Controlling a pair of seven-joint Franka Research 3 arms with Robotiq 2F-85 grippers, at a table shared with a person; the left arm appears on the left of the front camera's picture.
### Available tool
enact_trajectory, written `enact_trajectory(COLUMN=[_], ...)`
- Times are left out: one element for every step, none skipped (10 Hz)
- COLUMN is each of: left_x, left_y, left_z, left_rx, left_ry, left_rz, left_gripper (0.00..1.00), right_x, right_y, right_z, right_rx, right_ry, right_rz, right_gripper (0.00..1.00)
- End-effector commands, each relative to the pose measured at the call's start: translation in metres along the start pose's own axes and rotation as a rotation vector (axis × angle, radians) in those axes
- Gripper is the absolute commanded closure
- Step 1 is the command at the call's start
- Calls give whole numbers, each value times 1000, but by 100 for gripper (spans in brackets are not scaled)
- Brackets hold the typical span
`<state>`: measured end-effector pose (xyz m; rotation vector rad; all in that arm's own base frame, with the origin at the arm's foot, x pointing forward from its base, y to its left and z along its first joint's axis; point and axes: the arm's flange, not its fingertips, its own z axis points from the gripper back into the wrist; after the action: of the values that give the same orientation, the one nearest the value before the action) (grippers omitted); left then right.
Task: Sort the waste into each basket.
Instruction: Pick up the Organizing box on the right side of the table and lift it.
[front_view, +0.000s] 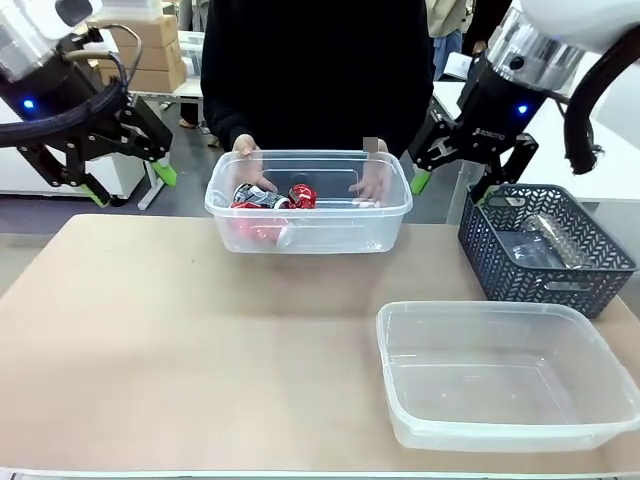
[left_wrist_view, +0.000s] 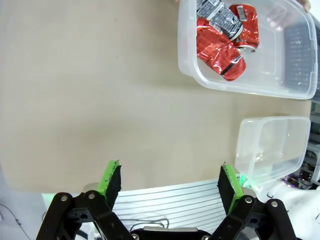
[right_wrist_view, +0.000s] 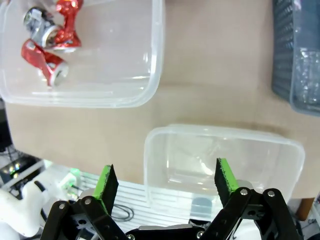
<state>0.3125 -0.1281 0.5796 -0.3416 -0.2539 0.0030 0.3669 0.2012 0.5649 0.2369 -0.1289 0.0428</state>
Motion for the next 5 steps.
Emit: enact_trajectory(left_x=[-1,0,-11,-29,-48], left_y=[-1,0,-37,-86,-124], left_z=[1,0,-6,-33,-58], left_rx=[5,0,-5,-57,-75], left_ry=[-2,0,-10,5,71], left_rz=[7,0,-3,141,175], left_gripper=[0,0,0,0,0], right_x=[0,0,-60,-117,-156], right_y=[-1,0,-29,-79,-133], right_z=[1,0,26,42,46], right_rx=[0,0,-61,-82,-55], right_ry=[6,0,-29,-49,-37], right_rz=[20,0,89,43,-47], right_gripper=[0,0,0,0,0])
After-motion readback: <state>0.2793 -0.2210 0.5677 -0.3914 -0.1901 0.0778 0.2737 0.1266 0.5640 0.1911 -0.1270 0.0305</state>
